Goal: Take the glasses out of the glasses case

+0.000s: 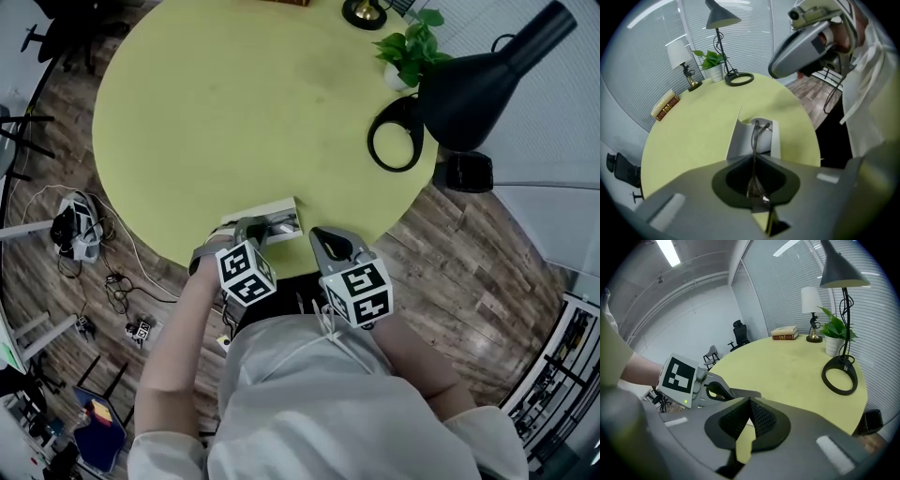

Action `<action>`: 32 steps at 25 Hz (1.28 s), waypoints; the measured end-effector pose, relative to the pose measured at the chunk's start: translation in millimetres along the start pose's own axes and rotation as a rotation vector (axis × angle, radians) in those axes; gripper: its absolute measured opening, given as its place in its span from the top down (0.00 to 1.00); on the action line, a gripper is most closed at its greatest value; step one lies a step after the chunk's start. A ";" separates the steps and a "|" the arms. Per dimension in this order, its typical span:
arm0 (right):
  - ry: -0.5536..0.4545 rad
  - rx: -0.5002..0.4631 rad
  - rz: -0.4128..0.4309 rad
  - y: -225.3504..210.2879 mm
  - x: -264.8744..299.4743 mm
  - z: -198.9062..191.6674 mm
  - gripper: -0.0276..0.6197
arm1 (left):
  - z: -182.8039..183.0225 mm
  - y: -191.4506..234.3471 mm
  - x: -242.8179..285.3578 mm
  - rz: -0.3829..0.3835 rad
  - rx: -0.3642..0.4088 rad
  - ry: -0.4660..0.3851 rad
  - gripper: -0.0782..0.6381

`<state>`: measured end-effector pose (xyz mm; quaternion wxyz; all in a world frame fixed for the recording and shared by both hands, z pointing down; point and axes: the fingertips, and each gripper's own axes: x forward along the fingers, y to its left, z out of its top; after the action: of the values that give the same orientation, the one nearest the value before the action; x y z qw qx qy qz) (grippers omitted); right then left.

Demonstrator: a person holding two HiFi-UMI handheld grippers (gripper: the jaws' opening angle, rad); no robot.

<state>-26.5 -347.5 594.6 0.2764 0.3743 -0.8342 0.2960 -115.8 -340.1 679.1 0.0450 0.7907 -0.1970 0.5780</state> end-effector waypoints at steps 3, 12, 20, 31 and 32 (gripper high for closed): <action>-0.004 0.005 -0.011 -1.9 -2.3 0.1 0.96 | 0.2 -1.7 1.0 -0.018 0.068 0.022 0.87; -0.024 -0.007 -0.018 4.4 -12.0 5.8 0.96 | 0.7 -4.5 -9.0 -0.022 0.095 0.008 0.87; -0.046 -0.031 -0.018 11.4 -23.5 11.2 0.96 | 4.3 5.5 -31.3 0.046 0.082 -0.029 0.87; -0.092 -0.093 -0.001 32.6 -36.2 29.7 0.96 | 17.1 16.6 -85.4 0.155 0.017 -0.154 0.87; -0.097 -0.101 0.000 34.4 -37.0 32.5 0.96 | 19.0 18.1 -91.8 0.168 0.011 -0.169 0.87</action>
<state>-40.5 -334.6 537.6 0.2539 0.3738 -0.8605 0.2351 -128.7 -338.6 584.6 -0.0246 0.8174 -0.2626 0.5122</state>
